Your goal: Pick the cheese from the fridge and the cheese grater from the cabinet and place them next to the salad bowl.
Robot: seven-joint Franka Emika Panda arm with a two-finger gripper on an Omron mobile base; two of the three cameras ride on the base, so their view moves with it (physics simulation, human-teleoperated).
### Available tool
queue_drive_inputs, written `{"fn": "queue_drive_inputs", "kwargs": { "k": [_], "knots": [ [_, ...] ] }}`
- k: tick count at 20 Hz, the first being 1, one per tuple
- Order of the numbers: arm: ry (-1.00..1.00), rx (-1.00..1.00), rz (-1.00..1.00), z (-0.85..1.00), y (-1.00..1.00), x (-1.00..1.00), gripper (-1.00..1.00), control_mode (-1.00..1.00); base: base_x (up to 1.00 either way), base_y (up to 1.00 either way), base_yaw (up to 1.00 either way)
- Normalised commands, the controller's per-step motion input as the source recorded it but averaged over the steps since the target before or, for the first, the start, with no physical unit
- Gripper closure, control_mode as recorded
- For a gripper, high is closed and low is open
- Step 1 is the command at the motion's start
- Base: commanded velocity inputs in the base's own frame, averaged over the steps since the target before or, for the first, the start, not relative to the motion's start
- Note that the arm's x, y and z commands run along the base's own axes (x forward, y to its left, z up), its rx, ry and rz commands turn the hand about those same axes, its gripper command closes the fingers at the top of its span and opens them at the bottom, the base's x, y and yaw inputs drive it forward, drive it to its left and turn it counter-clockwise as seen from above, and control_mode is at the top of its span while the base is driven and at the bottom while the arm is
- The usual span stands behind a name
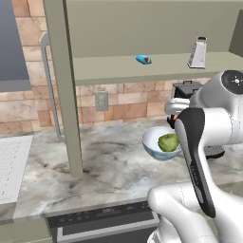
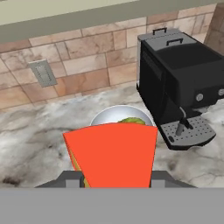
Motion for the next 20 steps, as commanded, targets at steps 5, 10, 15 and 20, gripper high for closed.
{"fn": "queue_drive_inputs", "kwargs": {
  "k": [5,10,15,20],
  "knots": [
    [0.09,-0.01,0.05,-0.01,0.07,0.0,1.0,-1.0,0.0,0.0,0.0],
    [0.0,0.06,0.25,-0.08,0.18,0.0,1.0,-1.0,0.0,0.0,0.0],
    [0.01,0.06,0.27,-0.18,0.32,0.11,1.0,-1.0,0.0,0.0,0.0],
    [0.04,0.0,0.07,-0.3,0.46,0.25,1.0,-1.0,0.0,0.0,0.0]
  ]
}}
